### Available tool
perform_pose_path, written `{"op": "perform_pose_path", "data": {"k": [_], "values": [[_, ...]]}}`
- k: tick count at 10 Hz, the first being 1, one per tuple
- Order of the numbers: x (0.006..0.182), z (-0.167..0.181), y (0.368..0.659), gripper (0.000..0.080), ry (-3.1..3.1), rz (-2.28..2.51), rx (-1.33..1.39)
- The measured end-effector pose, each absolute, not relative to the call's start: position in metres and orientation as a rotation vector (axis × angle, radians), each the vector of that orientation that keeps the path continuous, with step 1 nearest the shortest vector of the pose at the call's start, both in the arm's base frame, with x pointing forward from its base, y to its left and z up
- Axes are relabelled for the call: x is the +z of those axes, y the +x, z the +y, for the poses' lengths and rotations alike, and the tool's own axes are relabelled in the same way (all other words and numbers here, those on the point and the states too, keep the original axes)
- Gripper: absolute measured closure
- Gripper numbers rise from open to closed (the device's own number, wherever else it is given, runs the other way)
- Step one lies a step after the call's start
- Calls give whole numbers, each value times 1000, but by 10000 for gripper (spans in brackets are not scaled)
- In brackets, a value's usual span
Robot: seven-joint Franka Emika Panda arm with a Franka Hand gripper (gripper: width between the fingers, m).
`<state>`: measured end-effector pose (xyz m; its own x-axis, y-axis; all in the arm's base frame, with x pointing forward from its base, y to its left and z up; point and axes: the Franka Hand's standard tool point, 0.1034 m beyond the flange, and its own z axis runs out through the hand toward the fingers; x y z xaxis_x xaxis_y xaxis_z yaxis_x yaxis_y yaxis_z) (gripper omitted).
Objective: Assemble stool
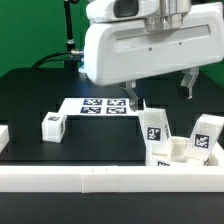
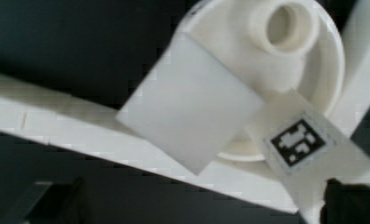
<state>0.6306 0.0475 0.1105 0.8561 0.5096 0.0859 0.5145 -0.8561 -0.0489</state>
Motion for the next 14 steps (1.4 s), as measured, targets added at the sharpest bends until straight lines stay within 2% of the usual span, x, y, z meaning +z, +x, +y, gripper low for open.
{"op": "perform_pose_path", "data": {"k": [5, 8, 14], "values": [[106, 33, 629, 150, -2761, -1448, -88], [93, 43, 617, 150, -2766, -1430, -85], [83, 43, 617, 150, -2810, -1389, -134]]}}
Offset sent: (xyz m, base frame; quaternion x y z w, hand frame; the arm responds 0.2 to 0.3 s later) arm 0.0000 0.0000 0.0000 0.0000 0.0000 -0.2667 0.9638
